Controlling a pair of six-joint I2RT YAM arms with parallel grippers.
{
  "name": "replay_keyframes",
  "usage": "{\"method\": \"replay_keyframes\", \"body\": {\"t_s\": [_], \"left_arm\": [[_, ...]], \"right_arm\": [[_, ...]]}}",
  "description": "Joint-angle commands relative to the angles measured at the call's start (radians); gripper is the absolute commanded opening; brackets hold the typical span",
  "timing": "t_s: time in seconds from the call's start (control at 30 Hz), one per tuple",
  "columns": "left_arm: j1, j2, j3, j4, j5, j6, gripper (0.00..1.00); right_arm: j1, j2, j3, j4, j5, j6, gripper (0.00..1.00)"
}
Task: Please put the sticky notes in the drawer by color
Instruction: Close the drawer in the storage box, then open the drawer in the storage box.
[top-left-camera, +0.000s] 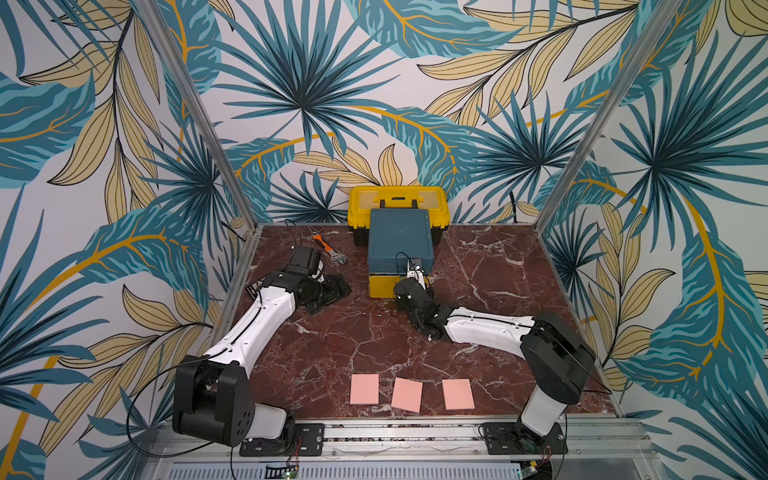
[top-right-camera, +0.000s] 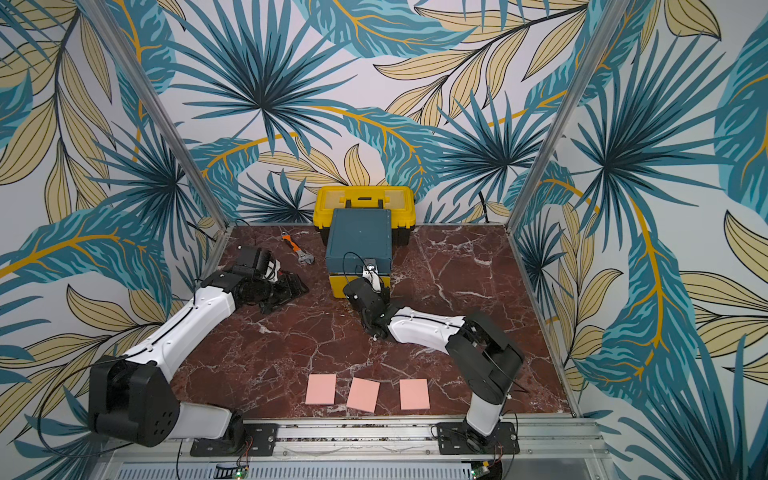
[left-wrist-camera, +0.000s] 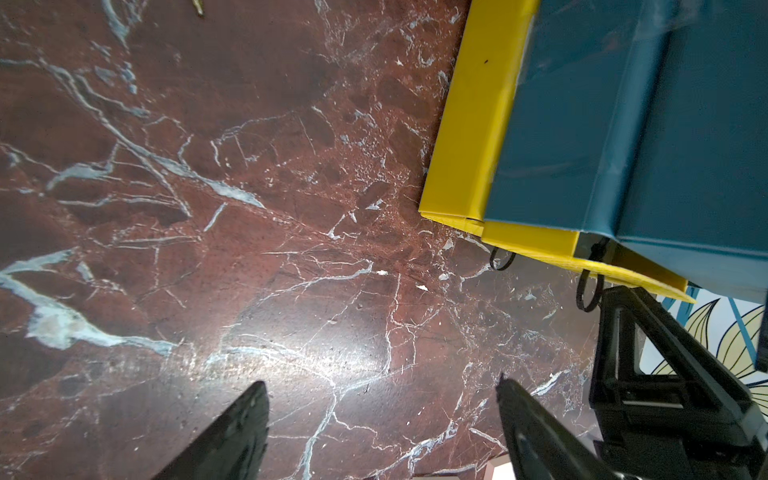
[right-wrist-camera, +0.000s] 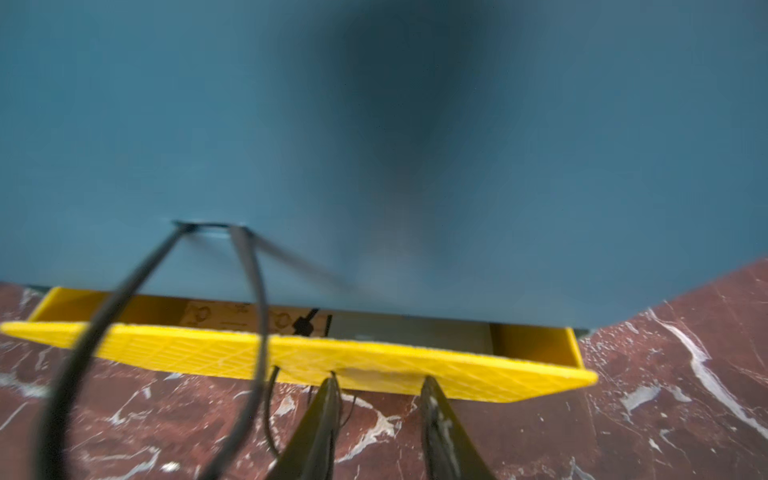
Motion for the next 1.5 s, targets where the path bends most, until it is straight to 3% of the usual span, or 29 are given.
{"method": "replay_keyframes", "body": {"t_s": [0.0,0.53,0.73,0.9,1.1,1.2,1.33,1.47], "left_arm": [[-0.004,0.01,0.024,0.024,0.018,0.008,0.88],[-0.007,0.042,0.018,0.053,0.04,0.013,0.88],[-0.007,0.049,0.022,0.051,0.045,0.013,0.88],[-0.008,0.047,0.021,0.05,0.044,0.02,0.88],[-0.007,0.049,-0.001,0.081,0.064,0.019,0.88],[-0.008,0.053,-0.005,0.091,0.08,0.027,0.88],[-0.008,0.056,-0.008,0.112,0.105,0.03,0.88],[-0.008,0.053,-0.027,0.135,0.118,0.029,0.89]], "right_arm": [[-0.012,0.026,-0.034,0.084,0.079,-0.011,0.36],[-0.067,0.067,-0.015,0.113,0.115,-0.003,0.38],[-0.075,0.033,-0.058,0.159,0.044,0.007,0.38],[-0.074,-0.082,-0.096,0.105,-0.057,0.037,0.38],[-0.072,-0.272,-0.193,-0.02,-0.19,0.211,0.4],[-0.073,-0.352,-0.272,-0.05,-0.238,0.367,0.41],[-0.071,-0.405,-0.452,0.124,-0.349,0.58,0.45],[-0.067,-0.382,-0.519,0.244,-0.372,0.689,0.53]]}}
